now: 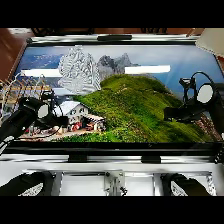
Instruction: Fold the shirts.
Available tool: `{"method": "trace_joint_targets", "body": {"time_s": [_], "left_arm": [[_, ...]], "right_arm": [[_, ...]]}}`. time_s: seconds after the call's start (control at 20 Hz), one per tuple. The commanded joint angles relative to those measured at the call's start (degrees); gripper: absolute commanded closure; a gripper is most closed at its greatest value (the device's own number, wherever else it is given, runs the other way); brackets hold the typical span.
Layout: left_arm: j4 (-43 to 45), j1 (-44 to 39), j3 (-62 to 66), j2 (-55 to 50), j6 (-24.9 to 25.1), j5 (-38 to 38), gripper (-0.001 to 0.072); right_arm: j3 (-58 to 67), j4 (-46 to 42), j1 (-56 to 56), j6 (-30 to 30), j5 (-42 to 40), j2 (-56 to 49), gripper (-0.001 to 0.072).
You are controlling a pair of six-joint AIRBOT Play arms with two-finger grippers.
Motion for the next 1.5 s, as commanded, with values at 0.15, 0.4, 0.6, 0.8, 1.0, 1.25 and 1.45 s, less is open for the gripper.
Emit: {"method": "trace_joint_targets", "body": {"time_s": [0.15, 0.4, 0.6, 0.8, 1.0, 1.25, 1.45], "left_arm": [[0.02, 0.02, -0.02, 0.02, 0.02, 0.00, 0.0030], [0.02, 0.02, -0.02, 0.02, 0.02, 0.00, 0.0030], [0.00, 0.02, -0.02, 0.02, 0.02, 0.00, 0.0030], [0.02, 0.02, -0.02, 0.02, 0.02, 0.00, 0.0030], [0.00, 0.02, -0.02, 0.02, 0.00, 0.22, 0.0030], [-0.02, 0.02, -0.02, 0.02, 0.00, 4.85, 0.0032], [0.02, 0.04, -0.04, 0.00, 0.02, 10.80, 0.0033]], "right_arm": [[0.00, 0.02, 0.07, 0.02, 0.02, -0.04, 0.0093], [0.00, 0.02, 0.07, 0.02, 0.02, -0.02, 0.0092], [0.00, 0.00, 0.07, 0.02, 0.02, -0.02, 0.0092], [0.00, 0.02, 0.07, 0.02, 0.02, -0.02, 0.0093], [0.00, 0.48, 0.07, 0.72, -2.21, -0.04, 0.0092], [-0.02, 1.01, 0.07, 0.94, -1.77, -0.04, 0.0093], [-0.02, 5.70, 0.07, 0.92, -2.99, -0.02, 0.0093]]}}
